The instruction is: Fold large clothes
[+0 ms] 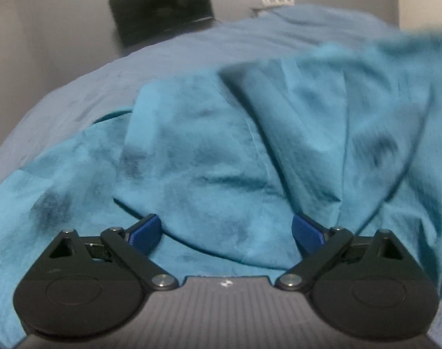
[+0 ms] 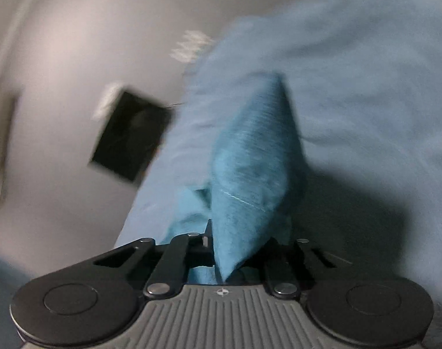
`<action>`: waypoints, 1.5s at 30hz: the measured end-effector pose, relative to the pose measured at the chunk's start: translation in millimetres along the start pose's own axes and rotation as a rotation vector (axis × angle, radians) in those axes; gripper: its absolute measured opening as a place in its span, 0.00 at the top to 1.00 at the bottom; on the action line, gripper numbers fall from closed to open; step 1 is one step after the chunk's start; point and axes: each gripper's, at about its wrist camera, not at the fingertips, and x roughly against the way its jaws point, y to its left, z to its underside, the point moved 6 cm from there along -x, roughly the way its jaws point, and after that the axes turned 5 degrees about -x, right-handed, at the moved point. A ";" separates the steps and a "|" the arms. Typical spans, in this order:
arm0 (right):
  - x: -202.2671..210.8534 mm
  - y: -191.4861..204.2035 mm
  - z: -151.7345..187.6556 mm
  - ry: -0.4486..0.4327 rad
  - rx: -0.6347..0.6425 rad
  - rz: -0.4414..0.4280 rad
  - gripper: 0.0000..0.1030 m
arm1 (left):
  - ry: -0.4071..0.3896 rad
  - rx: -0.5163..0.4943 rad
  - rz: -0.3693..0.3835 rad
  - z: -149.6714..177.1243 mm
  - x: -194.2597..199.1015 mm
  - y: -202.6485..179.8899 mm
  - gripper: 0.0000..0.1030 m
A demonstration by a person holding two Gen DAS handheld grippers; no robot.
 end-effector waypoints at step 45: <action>-11.7 214.4 299.7 0.525 1.225 -0.519 0.46 | -0.079 0.816 0.419 64.2 77.4 244.3 0.88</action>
